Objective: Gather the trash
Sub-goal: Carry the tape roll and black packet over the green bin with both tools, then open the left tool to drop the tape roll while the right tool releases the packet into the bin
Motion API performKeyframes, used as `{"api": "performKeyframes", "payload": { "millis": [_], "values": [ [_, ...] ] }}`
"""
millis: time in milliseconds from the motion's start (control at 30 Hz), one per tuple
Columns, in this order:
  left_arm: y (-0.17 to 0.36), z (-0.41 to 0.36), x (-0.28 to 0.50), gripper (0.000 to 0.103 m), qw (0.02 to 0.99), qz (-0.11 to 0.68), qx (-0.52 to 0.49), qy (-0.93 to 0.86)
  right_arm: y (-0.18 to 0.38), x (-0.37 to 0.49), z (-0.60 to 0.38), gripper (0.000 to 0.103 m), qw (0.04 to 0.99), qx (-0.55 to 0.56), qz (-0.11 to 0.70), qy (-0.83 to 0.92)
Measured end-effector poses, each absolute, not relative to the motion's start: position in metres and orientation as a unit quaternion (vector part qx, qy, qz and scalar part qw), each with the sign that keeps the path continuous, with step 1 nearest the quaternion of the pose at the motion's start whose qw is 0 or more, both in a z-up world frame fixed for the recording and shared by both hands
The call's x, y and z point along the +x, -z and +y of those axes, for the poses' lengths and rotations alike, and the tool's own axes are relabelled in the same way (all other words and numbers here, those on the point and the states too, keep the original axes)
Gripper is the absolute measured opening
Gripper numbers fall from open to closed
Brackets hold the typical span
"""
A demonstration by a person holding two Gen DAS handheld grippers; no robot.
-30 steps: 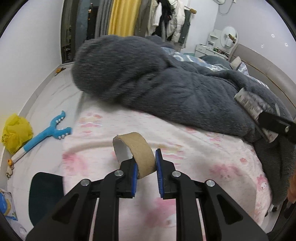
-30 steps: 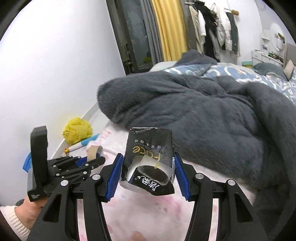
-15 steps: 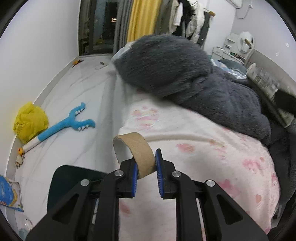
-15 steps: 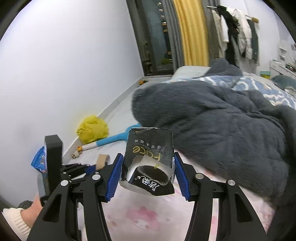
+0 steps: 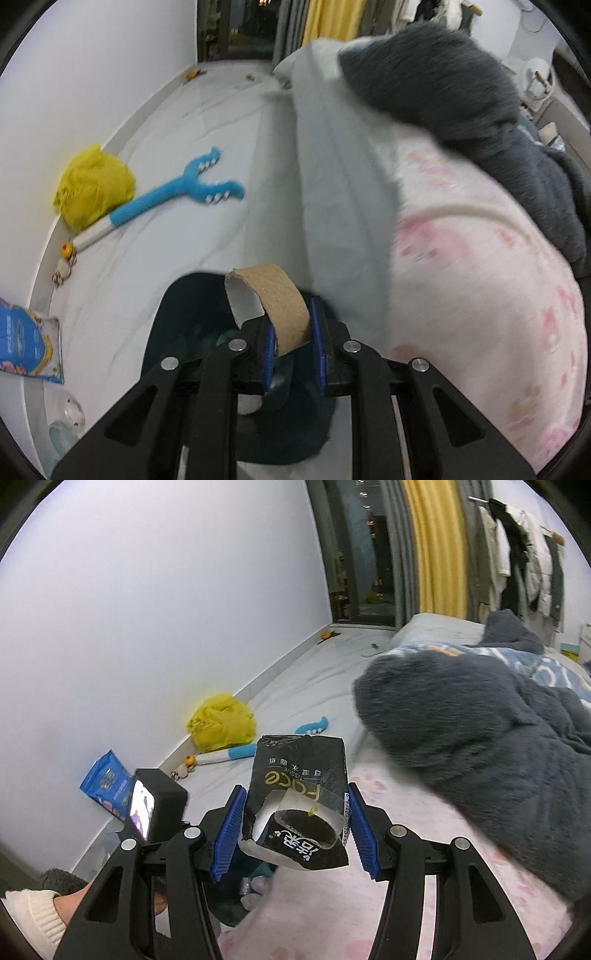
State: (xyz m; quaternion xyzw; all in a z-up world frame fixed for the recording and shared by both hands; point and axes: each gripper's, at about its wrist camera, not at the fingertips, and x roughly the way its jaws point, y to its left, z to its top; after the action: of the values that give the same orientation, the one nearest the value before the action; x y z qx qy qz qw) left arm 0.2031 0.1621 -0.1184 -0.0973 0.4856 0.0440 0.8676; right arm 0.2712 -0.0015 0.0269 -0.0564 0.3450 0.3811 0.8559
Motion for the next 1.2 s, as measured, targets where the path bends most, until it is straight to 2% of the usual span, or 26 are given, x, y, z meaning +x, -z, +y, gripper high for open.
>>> {"api": "performKeyframes", "payload": {
  "millis": [667, 700, 767, 967, 1133, 1200],
  "values": [
    [0.212, 0.213, 0.174, 0.021, 0.767, 0.629, -0.116, -0.048, 0.014, 0.264, 0.084, 0.055, 0.815, -0.09, 0.392, -0.417],
    [0.214, 0.215, 0.172, 0.022, 0.764, 0.633, -0.116, -0.048, 0.017, 0.265, 0.088, 0.055, 0.813, -0.089, 0.397, -0.418],
    [0.217, 0.219, 0.17, 0.036, 0.761, 0.637, -0.119, -0.047, 0.023, 0.265, 0.094, 0.055, 0.808, -0.089, 0.405, -0.419],
    [0.21, 0.235, 0.163, 0.06, 0.768, 0.625, -0.133, -0.047, 0.041, 0.272, 0.113, 0.055, 0.796, -0.09, 0.432, -0.415],
    [0.201, 0.249, 0.158, 0.067, 0.777, 0.61, -0.151, -0.038, 0.063, 0.278, 0.128, 0.055, 0.785, -0.091, 0.457, -0.409],
    [0.199, 0.249, 0.156, 0.066, 0.778, 0.609, -0.153, -0.027, 0.072, 0.281, 0.134, 0.055, 0.781, -0.091, 0.465, -0.406]
  ]
}}
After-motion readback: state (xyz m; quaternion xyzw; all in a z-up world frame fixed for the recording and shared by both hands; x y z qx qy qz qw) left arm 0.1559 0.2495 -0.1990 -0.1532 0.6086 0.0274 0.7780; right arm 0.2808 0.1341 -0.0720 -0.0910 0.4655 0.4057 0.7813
